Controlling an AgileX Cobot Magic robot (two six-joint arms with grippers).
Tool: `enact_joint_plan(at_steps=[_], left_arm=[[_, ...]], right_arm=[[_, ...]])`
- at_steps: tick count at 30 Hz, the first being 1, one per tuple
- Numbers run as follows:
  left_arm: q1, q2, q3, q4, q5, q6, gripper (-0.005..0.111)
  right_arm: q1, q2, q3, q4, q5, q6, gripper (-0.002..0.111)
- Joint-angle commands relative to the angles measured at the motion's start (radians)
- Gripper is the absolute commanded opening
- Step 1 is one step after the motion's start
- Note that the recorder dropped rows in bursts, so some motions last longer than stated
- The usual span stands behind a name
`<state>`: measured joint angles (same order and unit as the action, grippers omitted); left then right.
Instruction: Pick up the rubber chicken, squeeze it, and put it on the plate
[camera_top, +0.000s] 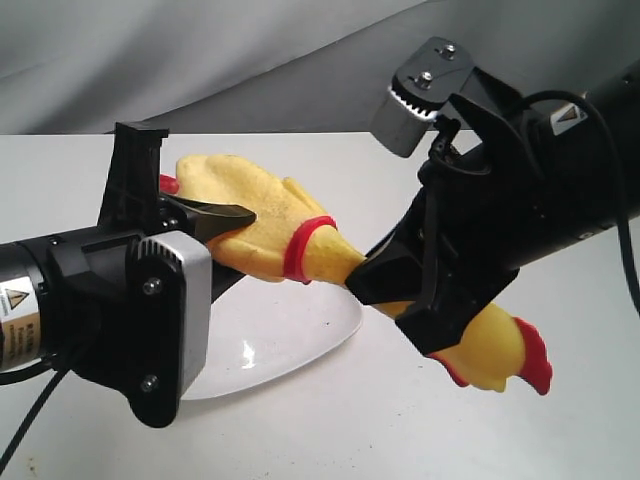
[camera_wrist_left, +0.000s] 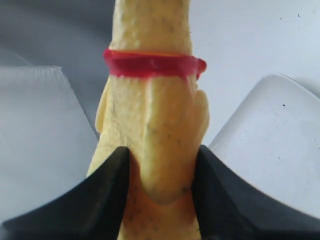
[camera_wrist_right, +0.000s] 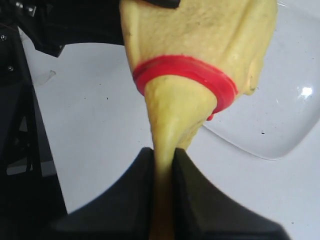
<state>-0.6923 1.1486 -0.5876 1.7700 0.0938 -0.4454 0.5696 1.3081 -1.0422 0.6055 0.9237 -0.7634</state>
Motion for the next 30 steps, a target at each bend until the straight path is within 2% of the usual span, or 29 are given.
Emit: enact_joint_plan(at_steps=[1,5,7,8,14,21,23,25,30], left_arm=[[0.005,0.003,0.005,-0.04,0.133,-0.003,0.021],[0.005,0.003,0.005,-0.069,0.139,-0.003,0.058],[0.005,0.003,0.005,-0.069,0.142,-0.003,0.071],[0.005,0.003,0.005,-0.069,0.15,-0.011,0.074],[0.005,0.003,0.0,-0.063,0.216,-0.05,0.072],[0.005,0.003,0.0,-0.063,0.104,-0.05,0.072],[0.005,0.003,0.0,-0.063,0.038,-0.05,0.068],[0.005,0.003,0.0,-0.063,-0.012,-0.046,0.056],[0.005,0.003,0.0,-0.063,-0.016,-0.046,-0.001]], right_arm=[[0.0,-0.012,-0.001,0.005,0.047,-0.016,0.0],[0.0,-0.012,-0.001,0.006,0.047,-0.016,0.0],[0.0,-0.012,-0.001,0.006,0.047,-0.016,0.0],[0.0,-0.012,-0.001,0.006,0.047,-0.016,0.0],[0.0,-0.012,-0.001,0.006,0.047,-0.016,0.0],[0.0,-0.012,-0.001,0.006,0.047,-0.016,0.0],[0.0,-0.012,-0.001,0.006,0.047,-0.016,0.0],[0.0,-0.012,-0.001,0.006,0.047,-0.016,0.0],[0.0,-0.012,-0.001,0.006,0.047,-0.016,0.0]])
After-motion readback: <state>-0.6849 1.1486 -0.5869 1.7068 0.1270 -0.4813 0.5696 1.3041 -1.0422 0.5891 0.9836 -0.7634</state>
